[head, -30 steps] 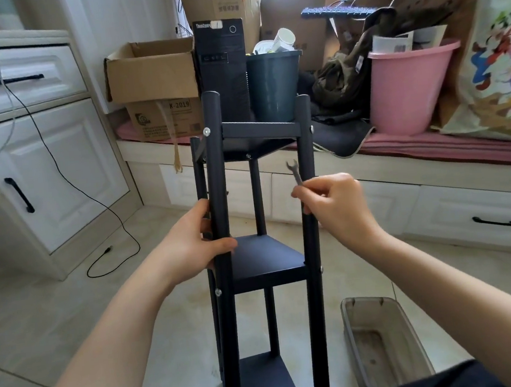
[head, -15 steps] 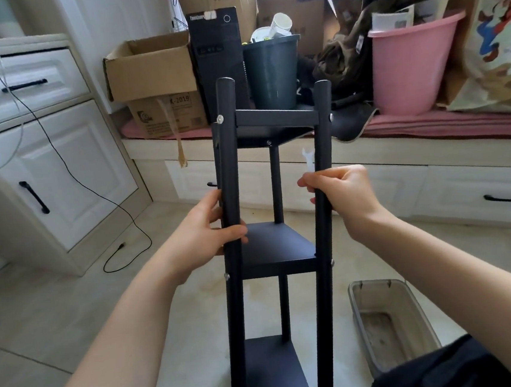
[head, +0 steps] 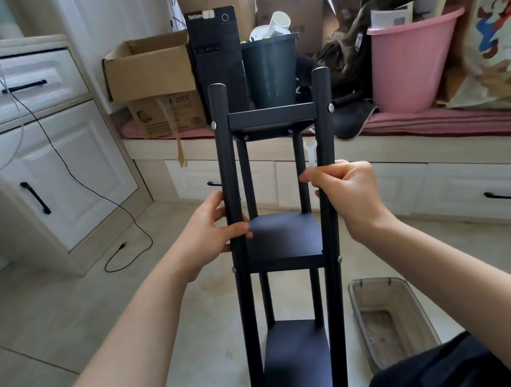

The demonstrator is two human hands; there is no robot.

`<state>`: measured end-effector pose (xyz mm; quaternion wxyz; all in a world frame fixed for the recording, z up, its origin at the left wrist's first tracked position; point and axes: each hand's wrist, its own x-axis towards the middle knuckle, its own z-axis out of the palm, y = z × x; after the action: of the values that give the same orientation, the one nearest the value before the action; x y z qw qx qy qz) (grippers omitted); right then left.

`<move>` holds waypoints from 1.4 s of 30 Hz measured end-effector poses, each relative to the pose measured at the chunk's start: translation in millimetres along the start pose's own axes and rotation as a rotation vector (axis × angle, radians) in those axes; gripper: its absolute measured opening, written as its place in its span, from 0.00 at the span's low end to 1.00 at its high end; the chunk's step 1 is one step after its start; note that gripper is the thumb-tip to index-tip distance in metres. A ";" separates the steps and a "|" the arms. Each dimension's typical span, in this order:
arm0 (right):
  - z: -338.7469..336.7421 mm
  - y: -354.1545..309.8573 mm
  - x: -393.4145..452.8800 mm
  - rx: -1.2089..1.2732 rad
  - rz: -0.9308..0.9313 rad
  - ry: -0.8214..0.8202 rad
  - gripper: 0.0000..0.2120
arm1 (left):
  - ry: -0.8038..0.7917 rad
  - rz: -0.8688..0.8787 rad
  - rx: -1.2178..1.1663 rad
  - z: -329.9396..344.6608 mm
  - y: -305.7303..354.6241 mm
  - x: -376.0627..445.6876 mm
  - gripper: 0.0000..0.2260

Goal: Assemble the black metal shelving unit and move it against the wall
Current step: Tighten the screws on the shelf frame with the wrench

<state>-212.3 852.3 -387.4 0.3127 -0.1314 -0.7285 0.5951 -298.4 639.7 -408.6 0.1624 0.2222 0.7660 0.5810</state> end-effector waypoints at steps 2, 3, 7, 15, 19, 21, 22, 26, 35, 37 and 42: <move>-0.7 -2.4 -2.2 -0.013 -0.020 -0.003 0.08 | 0.009 -0.006 0.017 -0.3 0.2 1.0 0.18; -0.9 -3.4 -3.5 -0.024 -0.030 -0.007 0.07 | 0.014 -0.010 0.025 -0.9 0.4 1.4 0.18; -1.2 -8.6 -8.1 -0.053 -0.085 -0.065 0.05 | 0.046 -0.041 0.032 -7.5 1.2 3.2 0.19; -0.1 -24.8 -10.0 -0.124 -0.248 -0.296 0.02 | 0.277 -0.102 0.129 -19.9 -6.6 7.3 0.14; 5.1 -28.6 -10.9 -0.047 -0.199 -0.387 0.02 | 0.385 0.007 0.530 -16.4 -12.2 4.0 0.18; 6.5 -28.5 -10.1 -0.024 -0.186 -0.412 0.02 | 0.420 -0.011 0.602 -11.6 -10.6 -0.3 0.21; 6.9 -27.8 -9.4 -0.016 -0.184 -0.421 0.03 | 0.447 -0.006 0.608 -8.7 -8.8 -2.5 0.24; 8.8 -25.7 -6.9 -0.030 -0.202 -0.405 0.04 | 0.605 0.194 0.604 3.5 5.0 -13.8 0.31; 12.9 -27.0 -3.7 -0.011 -0.087 -0.370 0.05 | 0.593 0.209 0.567 5.6 14.6 -24.3 0.17; 14.9 -27.8 -5.0 -0.001 -0.080 -0.383 0.05 | 0.577 0.237 0.557 11.3 16.2 -24.7 0.15; 25.0 -27.1 -10.3 -0.009 -0.085 -0.372 0.04 | 0.041 0.002 0.299 27.5 21.0 -26.8 0.14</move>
<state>-214.8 819.9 -367.2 0.1968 0.0105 -0.7814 0.5921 -258.5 652.7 -396.2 0.1114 0.2325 0.8469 0.4651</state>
